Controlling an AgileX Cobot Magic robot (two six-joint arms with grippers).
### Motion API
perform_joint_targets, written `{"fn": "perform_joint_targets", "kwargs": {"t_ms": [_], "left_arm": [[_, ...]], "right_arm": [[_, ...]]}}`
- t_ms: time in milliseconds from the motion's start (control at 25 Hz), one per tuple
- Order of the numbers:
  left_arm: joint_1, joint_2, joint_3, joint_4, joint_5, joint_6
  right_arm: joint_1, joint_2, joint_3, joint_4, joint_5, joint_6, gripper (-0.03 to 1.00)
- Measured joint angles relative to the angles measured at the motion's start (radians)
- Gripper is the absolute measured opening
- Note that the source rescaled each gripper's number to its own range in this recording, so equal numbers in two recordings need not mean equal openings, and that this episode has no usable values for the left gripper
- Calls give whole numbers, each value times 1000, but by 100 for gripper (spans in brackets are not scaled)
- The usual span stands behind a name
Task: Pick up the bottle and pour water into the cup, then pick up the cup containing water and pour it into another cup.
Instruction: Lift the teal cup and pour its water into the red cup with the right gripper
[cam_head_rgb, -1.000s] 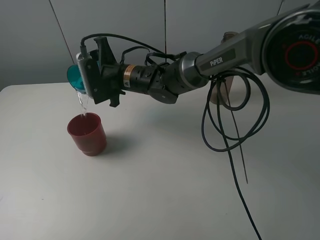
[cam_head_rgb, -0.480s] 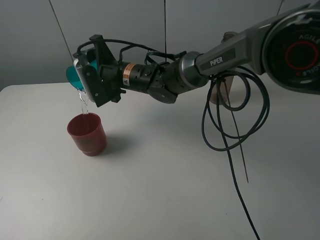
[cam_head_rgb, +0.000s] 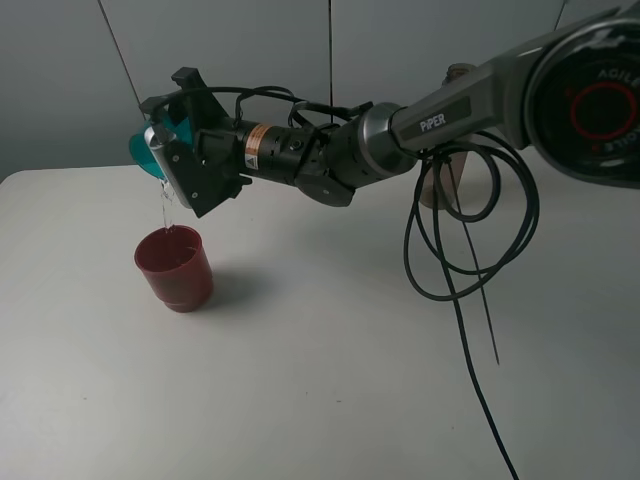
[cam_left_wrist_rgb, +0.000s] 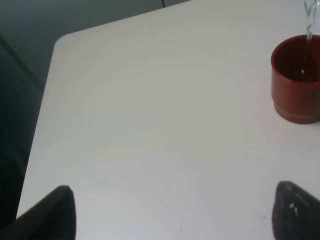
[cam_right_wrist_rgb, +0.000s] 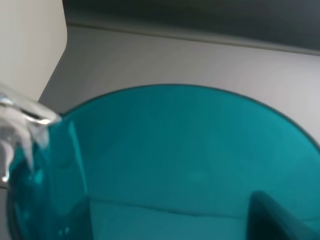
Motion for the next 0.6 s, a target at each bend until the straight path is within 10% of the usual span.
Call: {"fn": "perform_joint_targets", "kwargs": {"t_ms": [600], "left_arm": [[0, 0, 0, 0, 0, 0]], "right_arm": [[0, 0, 0, -79, -26, -127, 3]]}}
